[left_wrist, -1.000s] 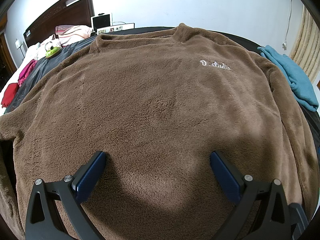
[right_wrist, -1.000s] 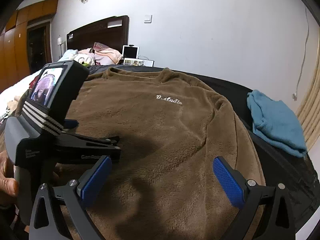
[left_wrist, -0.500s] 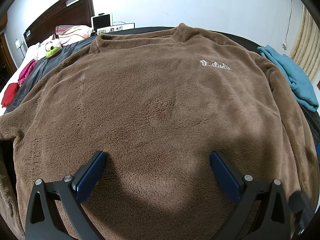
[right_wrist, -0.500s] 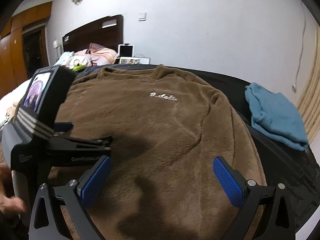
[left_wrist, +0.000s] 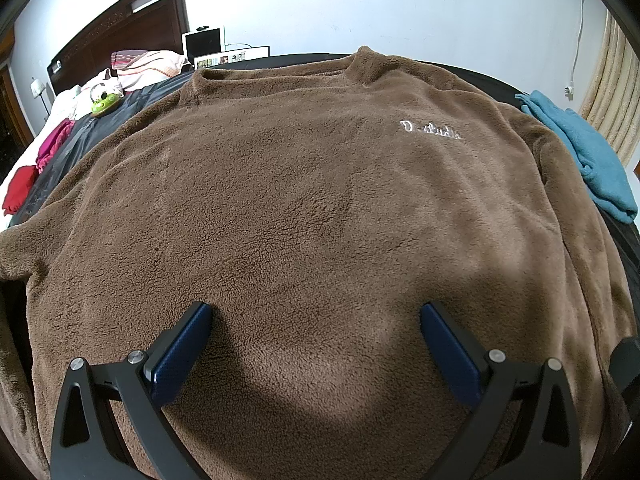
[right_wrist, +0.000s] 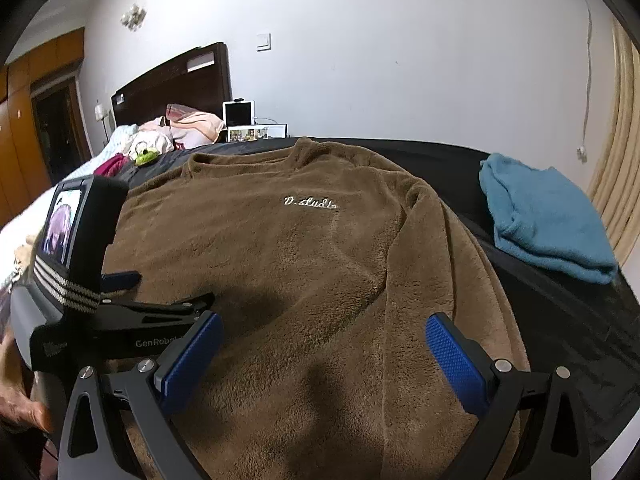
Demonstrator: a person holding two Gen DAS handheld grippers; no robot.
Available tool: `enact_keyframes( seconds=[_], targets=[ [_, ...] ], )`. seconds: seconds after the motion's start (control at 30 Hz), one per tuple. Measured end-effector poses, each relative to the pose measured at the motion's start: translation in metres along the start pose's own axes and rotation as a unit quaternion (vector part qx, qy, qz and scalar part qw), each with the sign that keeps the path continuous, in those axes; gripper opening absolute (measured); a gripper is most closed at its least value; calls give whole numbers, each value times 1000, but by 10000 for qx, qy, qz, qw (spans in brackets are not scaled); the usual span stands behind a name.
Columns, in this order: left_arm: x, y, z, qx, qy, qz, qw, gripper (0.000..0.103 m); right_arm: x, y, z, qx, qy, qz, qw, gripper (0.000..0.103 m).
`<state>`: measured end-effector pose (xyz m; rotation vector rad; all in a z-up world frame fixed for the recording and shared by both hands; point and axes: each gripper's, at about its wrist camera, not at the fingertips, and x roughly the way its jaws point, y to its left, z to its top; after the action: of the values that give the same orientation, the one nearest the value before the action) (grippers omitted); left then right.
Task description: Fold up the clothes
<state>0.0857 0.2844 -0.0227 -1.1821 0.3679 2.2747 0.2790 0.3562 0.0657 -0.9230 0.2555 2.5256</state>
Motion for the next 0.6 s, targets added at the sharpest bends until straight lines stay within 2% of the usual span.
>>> enact_keyframes(
  seconds=[0.17, 0.37, 0.6],
  targets=[
    [0, 0, 0, 0, -2, 0, 10000, 103, -1, -15, 5, 456, 17, 177, 9988, 103],
    [0, 0, 0, -1, -2, -2, 10000, 103, -15, -23, 19, 1009, -209, 490, 9935, 103],
    [0, 0, 0, 0, -2, -2, 10000, 103, -46, -4, 27, 432, -815, 709, 9932, 103]
  ],
)
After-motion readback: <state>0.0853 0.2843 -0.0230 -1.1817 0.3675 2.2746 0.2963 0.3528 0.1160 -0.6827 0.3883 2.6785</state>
